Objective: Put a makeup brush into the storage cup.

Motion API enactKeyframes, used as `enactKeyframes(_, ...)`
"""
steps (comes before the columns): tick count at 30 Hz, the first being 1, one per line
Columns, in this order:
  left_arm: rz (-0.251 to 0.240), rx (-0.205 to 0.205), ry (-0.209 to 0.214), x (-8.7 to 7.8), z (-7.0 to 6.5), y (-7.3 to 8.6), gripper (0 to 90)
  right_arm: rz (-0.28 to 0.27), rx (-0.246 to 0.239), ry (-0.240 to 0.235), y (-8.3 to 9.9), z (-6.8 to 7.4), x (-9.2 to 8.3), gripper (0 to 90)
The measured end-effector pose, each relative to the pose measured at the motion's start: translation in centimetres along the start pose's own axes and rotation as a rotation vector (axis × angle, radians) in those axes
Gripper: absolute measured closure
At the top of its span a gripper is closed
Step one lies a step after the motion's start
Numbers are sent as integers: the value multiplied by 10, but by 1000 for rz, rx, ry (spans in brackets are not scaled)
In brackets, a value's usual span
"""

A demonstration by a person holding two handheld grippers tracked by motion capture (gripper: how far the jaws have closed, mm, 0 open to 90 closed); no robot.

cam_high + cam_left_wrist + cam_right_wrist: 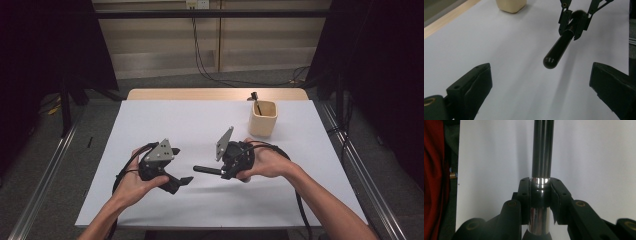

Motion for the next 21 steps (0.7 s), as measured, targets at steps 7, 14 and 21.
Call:
enactKeyframes(7,74,22,63,7,-3,-1,43,64,-15,-7,-2,0,5,723)
enactKeyframes(14,136,53,86,16,-2,0,43,106,-43,-30,-1,4,11,723)
enactKeyframes(21,190,60,130,24,0,1,61,113,-47,-36,-2,4,13,723)
Point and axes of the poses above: each handheld gripper's, and its own axes: x roughly forward along the jaws, y roughly out of its underside, z roughly to its left, the point moved 5 cm from there along x, roughly forward along the jaws, and after that the axes turned 5 degrees about x, right-handed, at the moved point
